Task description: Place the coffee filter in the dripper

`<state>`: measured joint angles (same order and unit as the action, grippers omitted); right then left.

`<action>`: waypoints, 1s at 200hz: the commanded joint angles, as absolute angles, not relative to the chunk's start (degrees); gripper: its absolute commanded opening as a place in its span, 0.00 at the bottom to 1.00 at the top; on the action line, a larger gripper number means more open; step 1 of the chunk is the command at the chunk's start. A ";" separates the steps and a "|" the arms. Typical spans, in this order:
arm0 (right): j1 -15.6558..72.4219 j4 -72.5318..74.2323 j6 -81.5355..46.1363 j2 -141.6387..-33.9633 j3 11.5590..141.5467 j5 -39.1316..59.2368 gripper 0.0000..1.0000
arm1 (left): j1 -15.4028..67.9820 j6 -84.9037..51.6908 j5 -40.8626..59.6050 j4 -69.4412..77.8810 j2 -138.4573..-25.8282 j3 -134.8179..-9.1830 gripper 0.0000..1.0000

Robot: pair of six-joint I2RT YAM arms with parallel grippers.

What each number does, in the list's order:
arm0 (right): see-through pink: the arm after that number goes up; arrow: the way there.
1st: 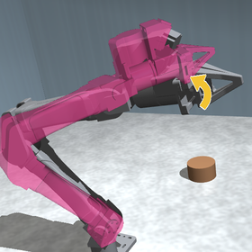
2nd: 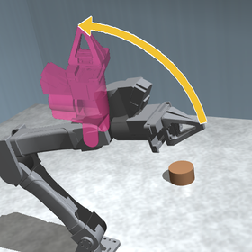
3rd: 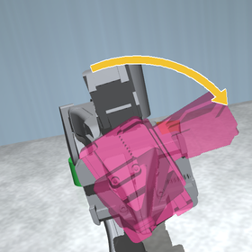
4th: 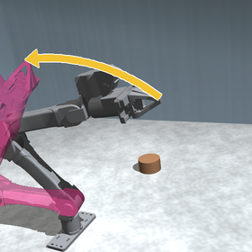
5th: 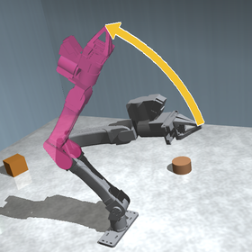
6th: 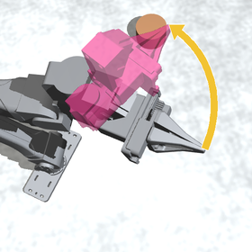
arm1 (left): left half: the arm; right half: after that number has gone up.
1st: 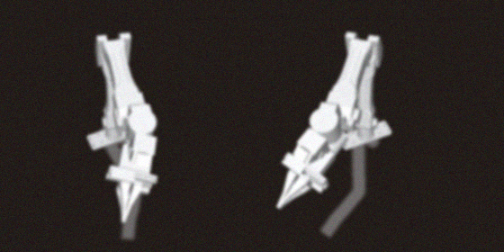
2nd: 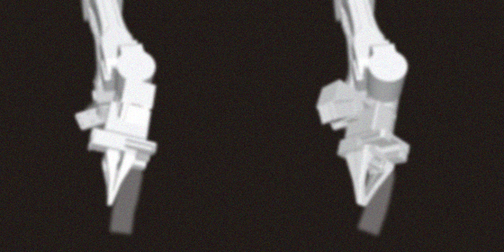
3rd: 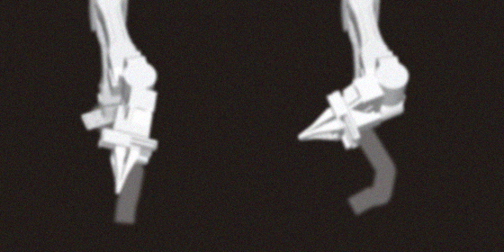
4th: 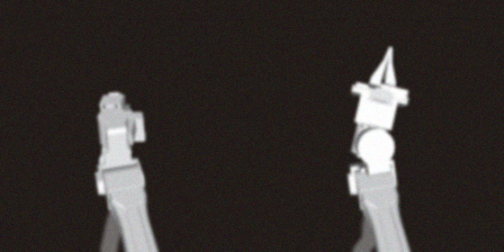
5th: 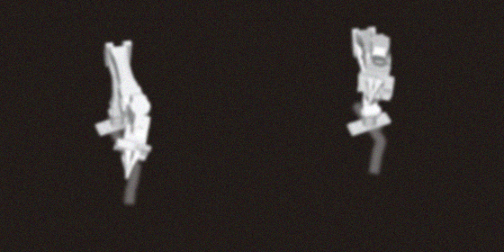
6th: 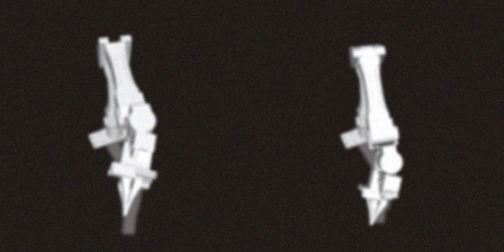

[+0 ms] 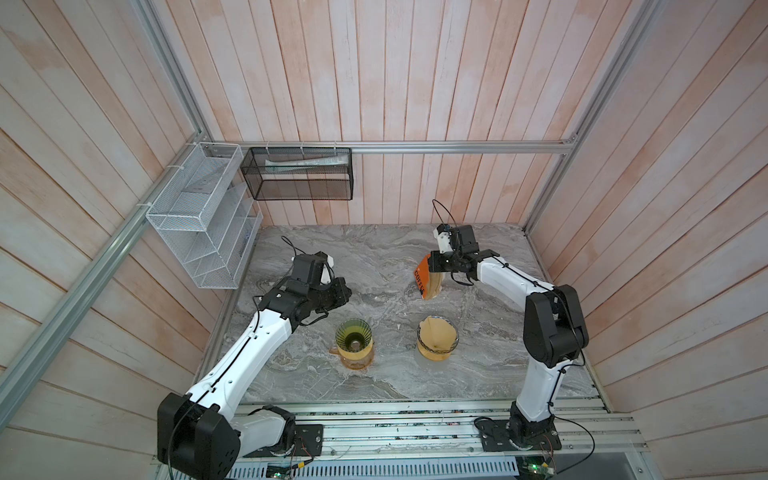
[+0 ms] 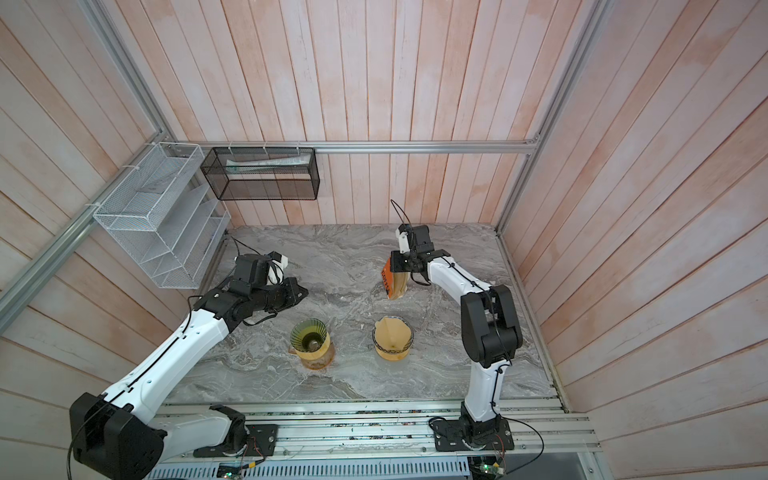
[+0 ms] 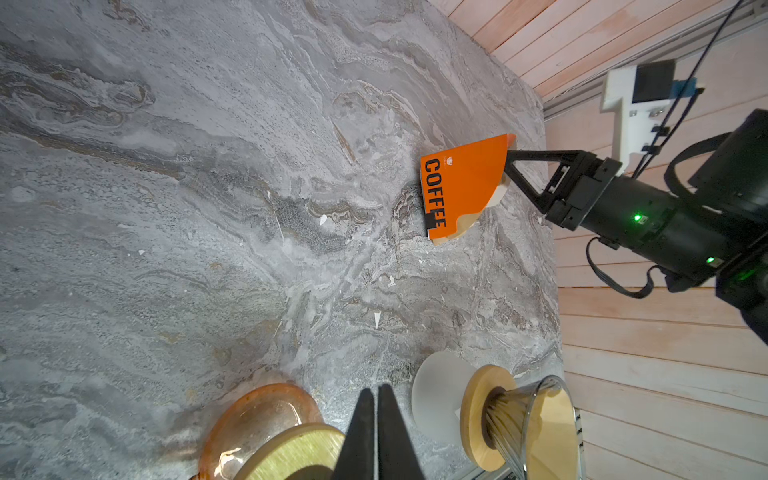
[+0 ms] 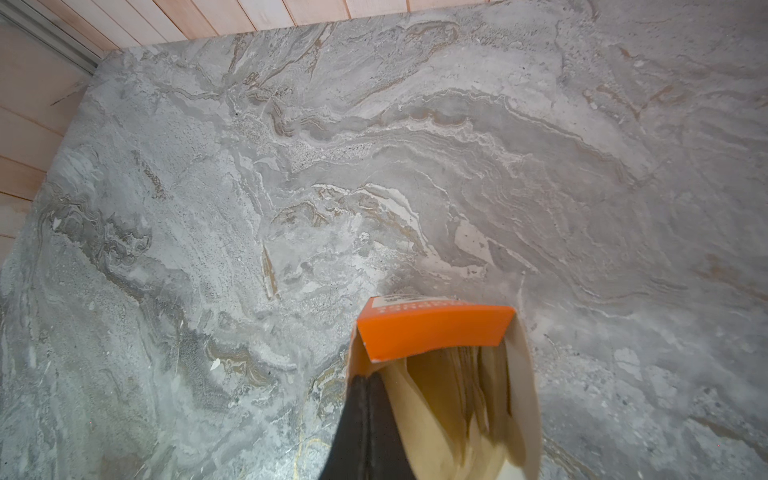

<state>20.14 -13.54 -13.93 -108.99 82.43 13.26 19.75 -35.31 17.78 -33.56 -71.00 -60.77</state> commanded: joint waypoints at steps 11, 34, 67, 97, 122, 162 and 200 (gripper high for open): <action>21.31 -14.51 -14.12 -108.95 83.22 10.91 0.00 | 19.34 -34.63 18.46 -32.69 -69.62 -59.58 0.09; 22.21 -16.07 -13.44 -109.84 84.59 9.61 0.00 | 19.34 -34.55 18.38 -32.78 -69.50 -59.59 0.09; 23.01 -16.41 -13.54 -110.00 84.55 8.79 0.00 | 19.17 -34.10 18.19 -32.96 -69.17 -59.37 0.09; 23.33 -16.67 -14.05 -110.44 85.03 8.79 0.00 | 18.99 -33.93 18.28 -32.85 -68.84 -59.01 0.09; 23.81 -17.31 -14.05 -110.52 85.28 8.46 0.00 | 18.90 -33.75 18.29 -32.83 -68.38 -58.65 0.09; 24.52 -17.47 -14.30 -110.62 84.82 8.09 0.00 | 18.55 -33.71 18.37 -32.69 -67.42 -57.79 0.09; 24.91 -17.49 -14.91 -111.18 84.84 8.09 0.00 | 18.35 -33.60 18.37 -32.54 -66.52 -57.14 0.09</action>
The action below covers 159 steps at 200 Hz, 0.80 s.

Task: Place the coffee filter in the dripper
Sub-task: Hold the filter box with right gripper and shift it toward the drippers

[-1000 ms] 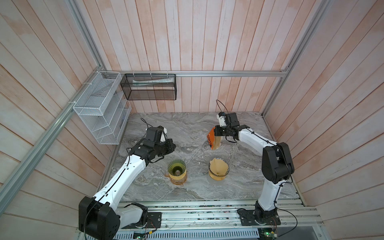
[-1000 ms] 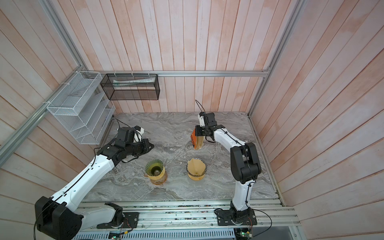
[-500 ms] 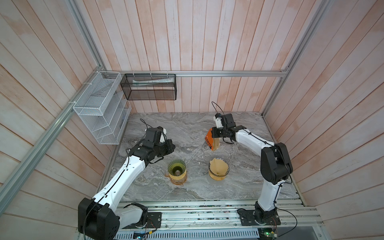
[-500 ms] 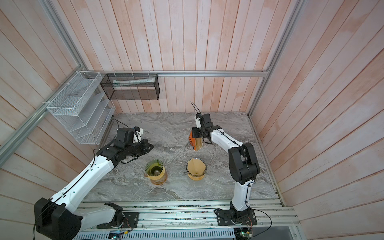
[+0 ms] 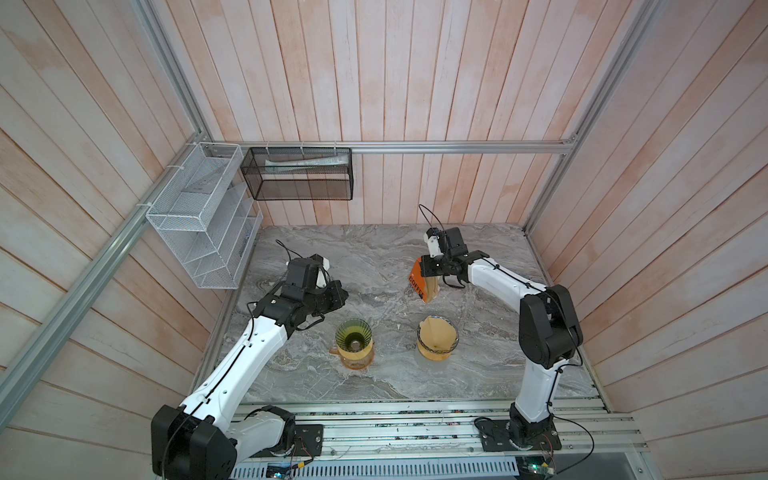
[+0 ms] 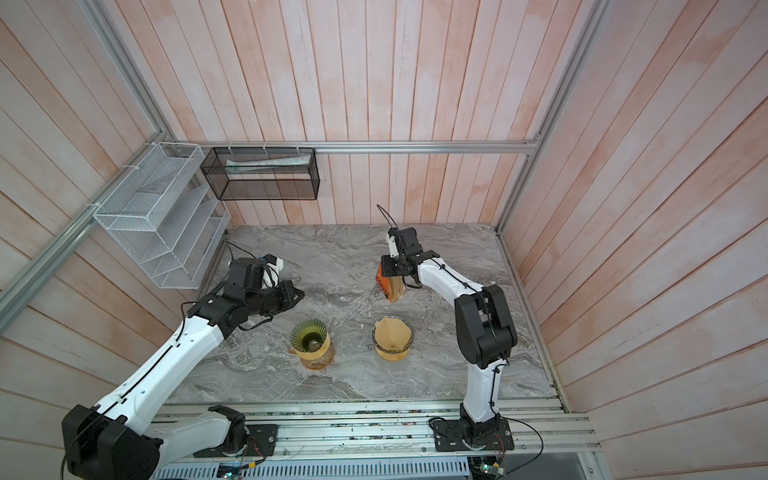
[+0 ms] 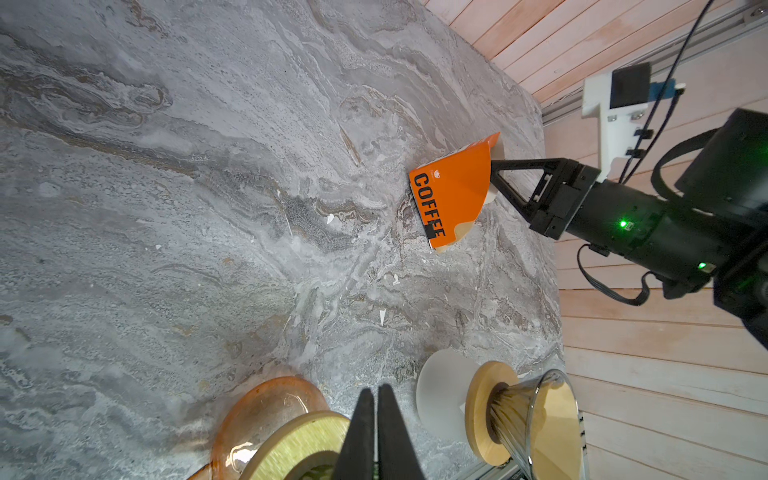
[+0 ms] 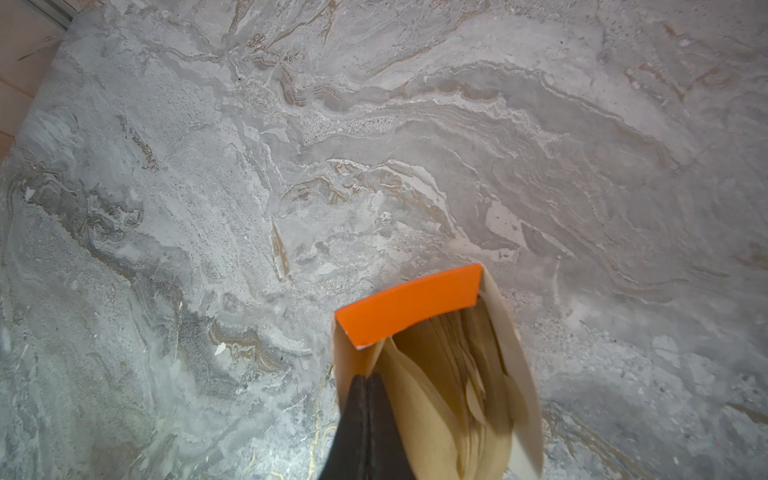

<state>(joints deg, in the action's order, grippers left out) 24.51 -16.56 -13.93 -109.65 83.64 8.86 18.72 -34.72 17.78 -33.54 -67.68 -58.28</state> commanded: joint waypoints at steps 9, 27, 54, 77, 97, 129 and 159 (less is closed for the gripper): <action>25.01 -17.58 -15.01 -111.20 84.86 8.04 0.00 | 18.28 -33.58 18.37 -32.56 -66.31 -56.98 0.09; 25.14 -17.84 -15.36 -111.18 84.73 7.87 0.00 | 18.19 -33.57 18.39 -32.35 -66.02 -56.62 0.09; 25.44 -18.27 -15.71 -111.05 84.74 7.58 0.00 | 18.02 -33.51 18.54 -32.26 -65.81 -56.34 0.09; 25.82 -18.72 -15.96 -110.79 84.58 7.17 0.00 | 17.93 -33.49 18.63 -32.21 -65.58 -56.16 0.09; 25.99 -18.81 -16.31 -110.55 84.29 7.04 0.00 | 17.93 -33.40 18.72 -32.12 -65.57 -56.07 0.09; 26.28 -19.34 -16.62 -110.29 84.01 6.53 0.00 | 17.84 -33.32 18.90 -31.98 -65.35 -55.82 0.09; 26.43 -19.86 -16.95 -109.80 83.50 6.20 0.00 | 17.84 -33.47 19.03 -31.82 -65.30 -55.63 0.09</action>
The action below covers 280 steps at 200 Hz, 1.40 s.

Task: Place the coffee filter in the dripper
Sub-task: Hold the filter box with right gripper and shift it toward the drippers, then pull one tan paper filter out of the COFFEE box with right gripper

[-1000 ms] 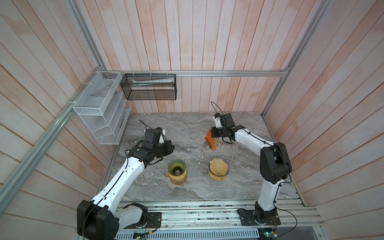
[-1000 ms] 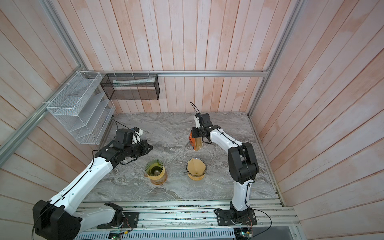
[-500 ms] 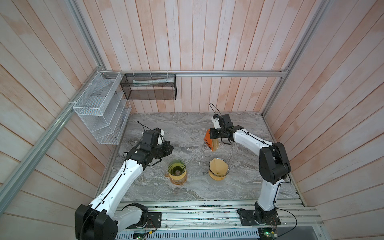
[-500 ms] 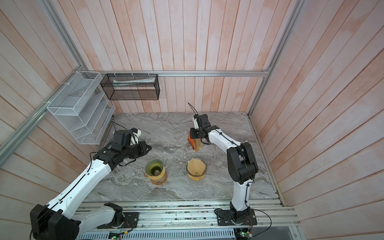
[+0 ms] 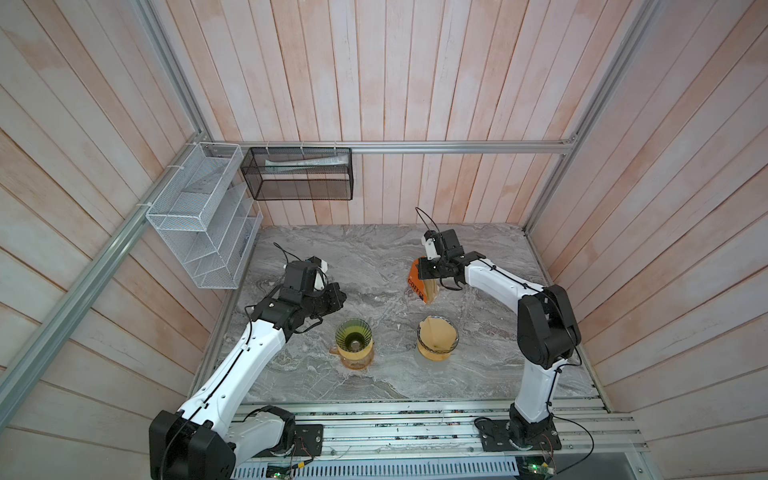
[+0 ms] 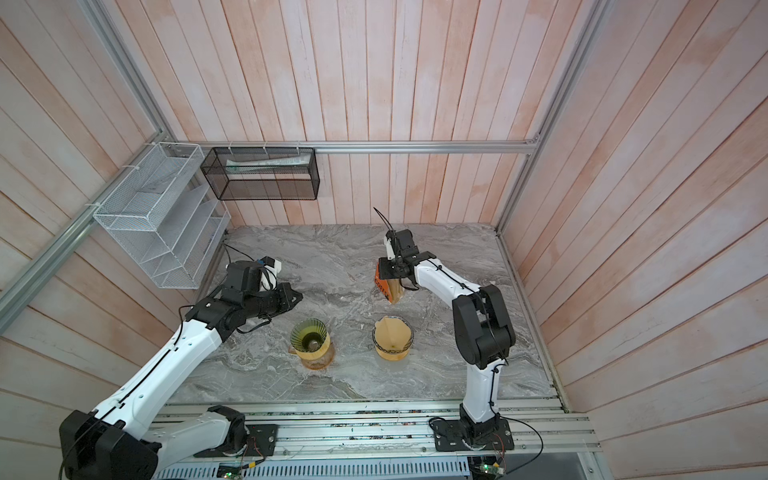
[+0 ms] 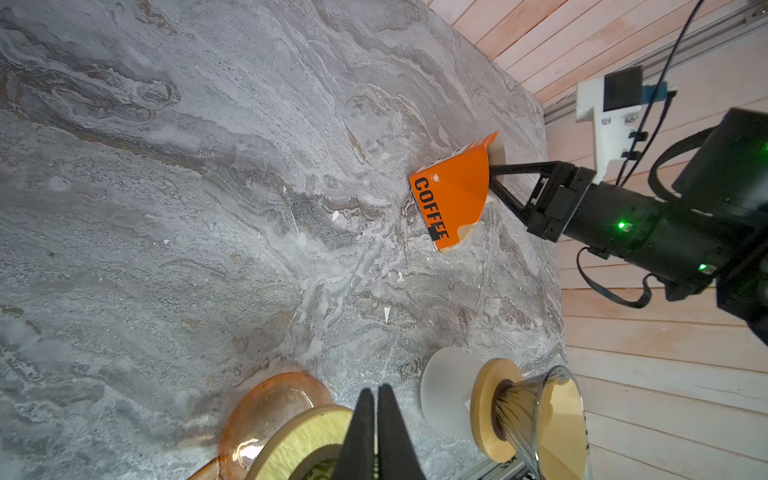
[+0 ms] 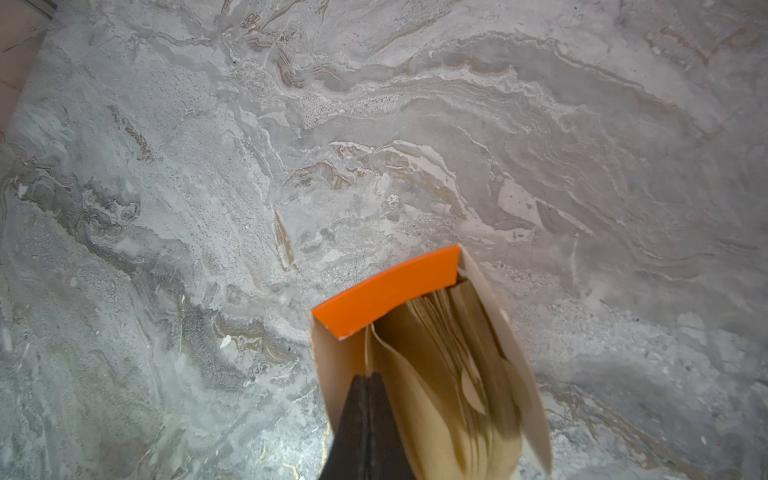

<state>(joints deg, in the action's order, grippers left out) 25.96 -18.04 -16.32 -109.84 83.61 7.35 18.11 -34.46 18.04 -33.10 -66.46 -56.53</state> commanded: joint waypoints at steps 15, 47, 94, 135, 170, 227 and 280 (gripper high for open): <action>26.63 -19.69 -17.14 -109.19 82.87 6.06 0.00 | 17.84 -33.49 19.14 -31.64 -65.39 -55.55 0.09; 26.81 -20.28 -17.14 -108.17 82.10 5.36 0.00 | 17.84 -33.40 19.16 -31.55 -65.56 -55.37 0.09; 26.89 -20.39 -17.36 -106.97 81.21 5.18 0.00 | 17.84 -33.51 19.25 -31.24 -65.52 -55.20 0.09; 26.96 -20.79 -17.25 -106.04 81.04 5.01 0.00 | 17.84 -33.59 19.25 -31.09 -65.55 -55.02 0.09; 27.05 -21.27 -17.03 -105.34 80.99 4.88 0.00 | 17.84 -33.66 19.25 -31.07 -65.51 -55.04 0.09; 27.28 -21.80 -16.96 -104.25 79.93 4.15 0.00 | 17.84 -33.84 19.25 -30.94 -65.56 -55.02 0.09; 27.42 -22.15 -16.81 -102.75 79.89 3.58 0.00 | 17.84 -33.93 19.25 -30.86 -65.48 -55.11 0.09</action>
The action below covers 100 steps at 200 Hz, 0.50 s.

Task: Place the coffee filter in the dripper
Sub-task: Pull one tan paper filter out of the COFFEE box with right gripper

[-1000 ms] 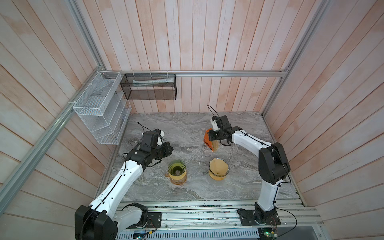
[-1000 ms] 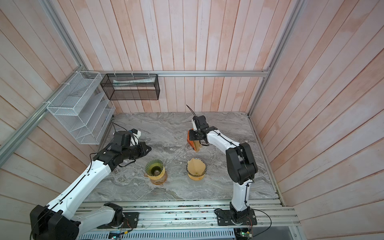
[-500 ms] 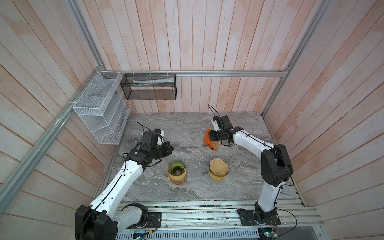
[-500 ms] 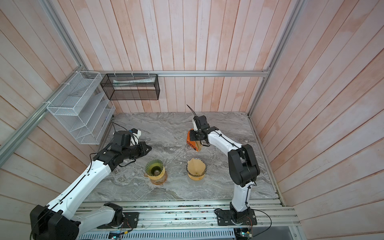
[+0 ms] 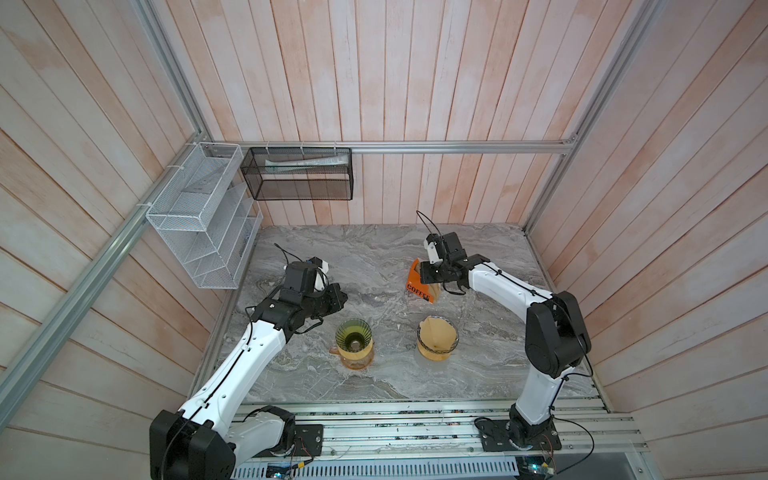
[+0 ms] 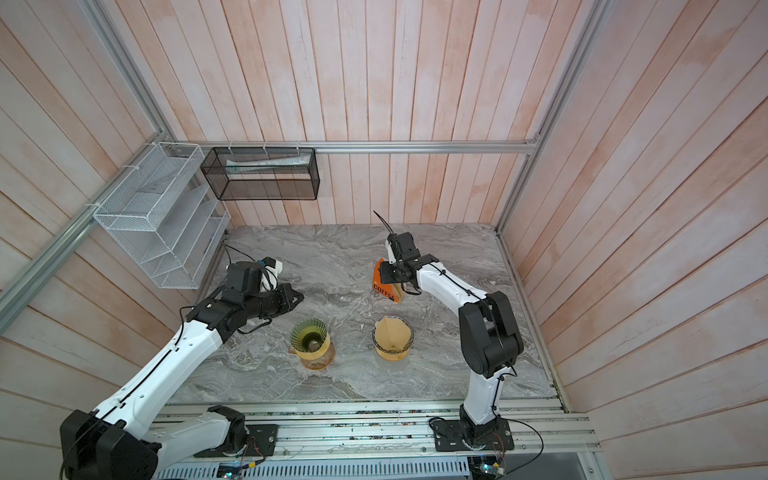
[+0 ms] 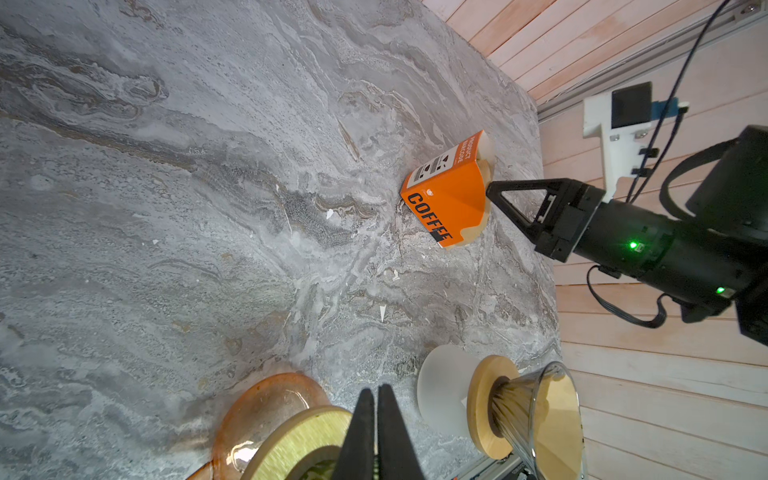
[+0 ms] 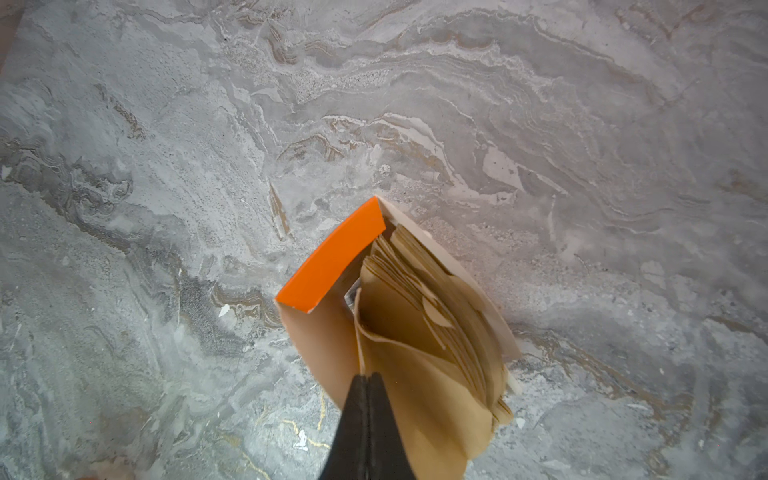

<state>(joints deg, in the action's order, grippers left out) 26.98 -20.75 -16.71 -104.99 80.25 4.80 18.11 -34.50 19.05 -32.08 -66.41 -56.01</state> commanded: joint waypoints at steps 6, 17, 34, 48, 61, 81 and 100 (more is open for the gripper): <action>27.40 -22.15 -16.74 -102.58 79.89 3.53 0.00 | 17.84 -33.93 19.25 -30.93 -65.44 -55.11 0.09; 27.37 -22.24 -16.73 -102.39 79.89 3.58 0.00 | 17.84 -34.01 19.25 -30.94 -65.43 -55.10 0.09; 27.42 -22.49 -16.76 -102.17 79.96 3.46 0.00 | 17.84 -34.01 19.25 -30.85 -65.31 -55.09 0.09; 27.50 -22.50 -16.76 -101.89 79.90 3.30 0.00 | 17.84 -34.01 19.25 -30.85 -65.30 -55.02 0.09; 27.43 -22.59 -16.78 -101.61 79.80 3.29 0.00 | 17.84 -34.06 19.25 -30.85 -65.17 -55.03 0.09; 27.52 -22.76 -16.73 -101.12 79.80 3.02 0.00 | 17.84 -34.10 19.17 -30.88 -65.10 -55.02 0.09; 27.51 -22.94 -16.78 -100.52 79.89 2.90 0.00 | 17.84 -34.12 19.16 -30.94 -64.99 -55.02 0.09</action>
